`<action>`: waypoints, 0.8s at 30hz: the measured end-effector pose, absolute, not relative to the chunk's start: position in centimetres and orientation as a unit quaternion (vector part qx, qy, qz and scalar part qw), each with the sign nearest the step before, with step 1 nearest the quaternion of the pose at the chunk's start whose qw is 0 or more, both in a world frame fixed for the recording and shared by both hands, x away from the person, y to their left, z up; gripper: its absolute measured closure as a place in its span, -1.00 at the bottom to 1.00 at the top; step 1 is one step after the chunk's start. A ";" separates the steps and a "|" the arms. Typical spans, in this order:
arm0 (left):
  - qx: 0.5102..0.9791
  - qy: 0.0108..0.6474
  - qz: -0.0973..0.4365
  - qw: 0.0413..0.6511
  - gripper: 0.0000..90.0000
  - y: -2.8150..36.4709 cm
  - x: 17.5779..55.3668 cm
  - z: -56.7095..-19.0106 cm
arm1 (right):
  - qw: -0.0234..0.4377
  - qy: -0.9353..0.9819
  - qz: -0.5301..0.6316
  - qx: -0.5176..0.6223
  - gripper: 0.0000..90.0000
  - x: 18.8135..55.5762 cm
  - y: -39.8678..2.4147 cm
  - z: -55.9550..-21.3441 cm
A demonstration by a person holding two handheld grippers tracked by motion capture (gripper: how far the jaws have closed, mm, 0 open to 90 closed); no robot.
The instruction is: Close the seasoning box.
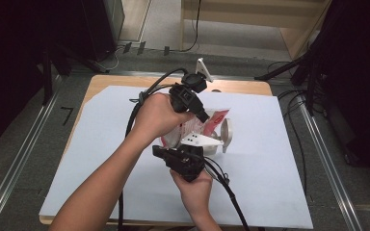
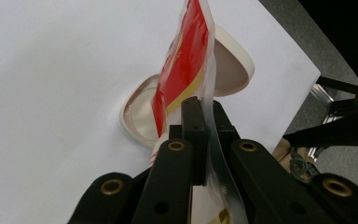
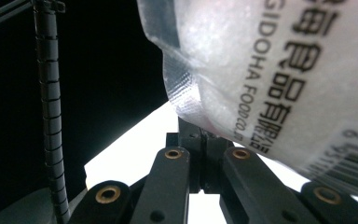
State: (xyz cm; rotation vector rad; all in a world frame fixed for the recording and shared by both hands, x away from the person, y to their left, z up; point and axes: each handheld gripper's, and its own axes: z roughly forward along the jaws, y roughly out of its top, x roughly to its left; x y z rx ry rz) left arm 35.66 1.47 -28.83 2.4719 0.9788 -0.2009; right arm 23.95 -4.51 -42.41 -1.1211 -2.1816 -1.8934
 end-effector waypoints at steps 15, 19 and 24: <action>0.899 0.353 -0.080 0.245 1.00 2.9 35.1 -29.4 | 0.016 -0.716 -0.594 -0.366 0.99 24.1 -4.8 -43.9; 0.899 0.348 -0.087 0.250 1.00 3.5 35.0 -29.6 | 0.014 -0.716 -0.589 -0.373 0.99 24.3 -5.1 -44.4; 0.894 0.347 -0.092 0.269 1.00 4.2 34.6 -29.7 | 0.008 -0.716 -0.587 -0.378 1.00 24.4 -5.2 -44.8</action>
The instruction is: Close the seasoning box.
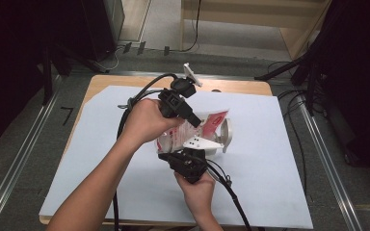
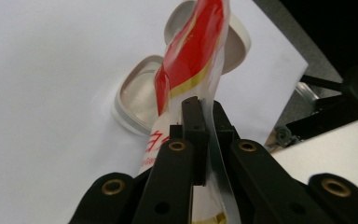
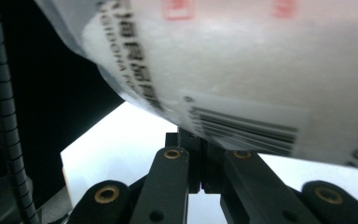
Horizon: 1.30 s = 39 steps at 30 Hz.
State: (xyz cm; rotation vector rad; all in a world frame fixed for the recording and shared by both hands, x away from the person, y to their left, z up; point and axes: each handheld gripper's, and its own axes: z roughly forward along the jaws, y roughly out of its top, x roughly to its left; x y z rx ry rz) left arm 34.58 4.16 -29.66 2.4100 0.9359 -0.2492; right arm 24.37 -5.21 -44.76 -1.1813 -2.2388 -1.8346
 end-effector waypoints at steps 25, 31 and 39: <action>0.880 0.349 -0.098 0.306 1.00 8.1 33.3 -30.0 | 0.008 -0.726 -0.576 -0.375 1.00 24.4 -4.5 -45.5; 0.874 0.347 -0.102 0.325 1.00 9.3 33.1 -30.4 | 0.002 -0.730 -0.572 -0.374 1.00 24.4 -4.3 -45.7; 0.868 0.348 -0.103 0.339 1.00 10.6 32.8 -30.8 | -0.005 -0.726 -0.572 -0.382 1.00 24.5 -4.7 -45.9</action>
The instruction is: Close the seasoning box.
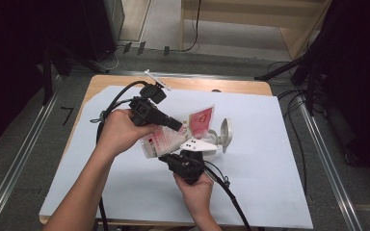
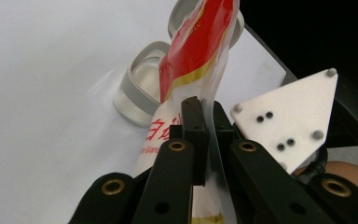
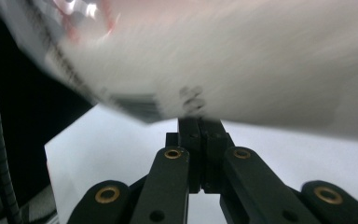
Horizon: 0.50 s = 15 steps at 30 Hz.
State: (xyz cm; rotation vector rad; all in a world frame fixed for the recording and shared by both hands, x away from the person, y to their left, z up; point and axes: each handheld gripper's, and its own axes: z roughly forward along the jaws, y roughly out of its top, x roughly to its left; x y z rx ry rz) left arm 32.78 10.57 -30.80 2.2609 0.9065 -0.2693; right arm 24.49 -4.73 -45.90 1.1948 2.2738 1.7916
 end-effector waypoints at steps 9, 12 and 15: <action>0.863 0.351 -0.104 0.347 1.00 11.3 32.5 -31.2 | 0.013 0.725 0.573 0.382 1.00 24.6 -5.0 -46.0; 0.863 0.349 -0.099 0.351 1.00 11.6 32.4 -31.2 | 0.016 0.724 0.572 0.384 1.00 24.6 -5.1 -46.0; 0.859 0.353 -0.097 0.357 1.00 11.9 32.1 -31.1 | 0.021 0.722 0.574 0.386 1.00 24.8 -5.4 -46.0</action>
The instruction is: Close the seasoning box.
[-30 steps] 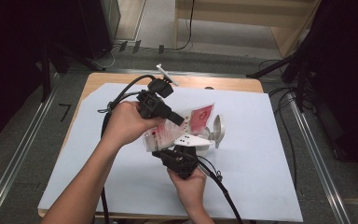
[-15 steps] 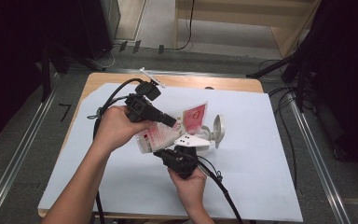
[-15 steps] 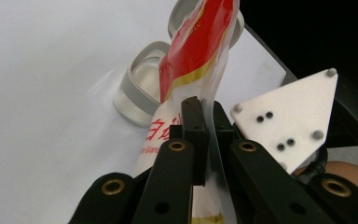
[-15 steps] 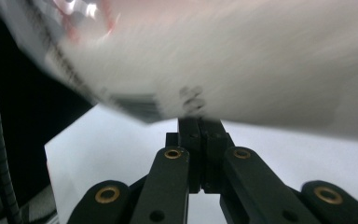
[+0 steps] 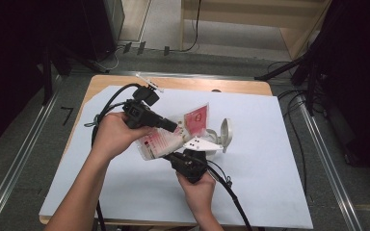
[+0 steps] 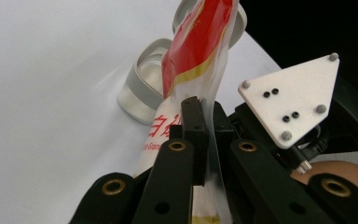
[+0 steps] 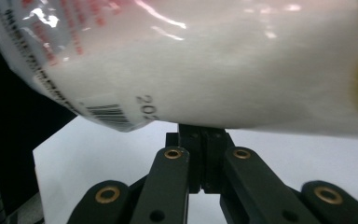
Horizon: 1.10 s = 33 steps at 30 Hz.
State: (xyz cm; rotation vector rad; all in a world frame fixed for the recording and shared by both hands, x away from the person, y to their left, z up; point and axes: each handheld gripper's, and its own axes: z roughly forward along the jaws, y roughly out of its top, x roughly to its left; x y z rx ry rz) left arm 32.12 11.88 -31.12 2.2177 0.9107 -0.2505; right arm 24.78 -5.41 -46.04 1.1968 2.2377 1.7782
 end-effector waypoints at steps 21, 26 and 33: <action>0.847 0.346 -0.096 0.393 1.00 14.0 31.2 -31.6 | 0.048 0.706 0.570 0.417 1.00 25.7 -7.3 -46.4; 0.846 0.339 -0.099 0.399 1.00 14.3 30.8 -31.5 | 0.049 0.702 0.573 0.421 1.00 25.7 -7.6 -45.9; 0.848 0.331 -0.103 0.400 1.00 14.6 30.4 -31.8 | 0.056 0.697 0.572 0.428 1.00 25.9 -8.1 -45.4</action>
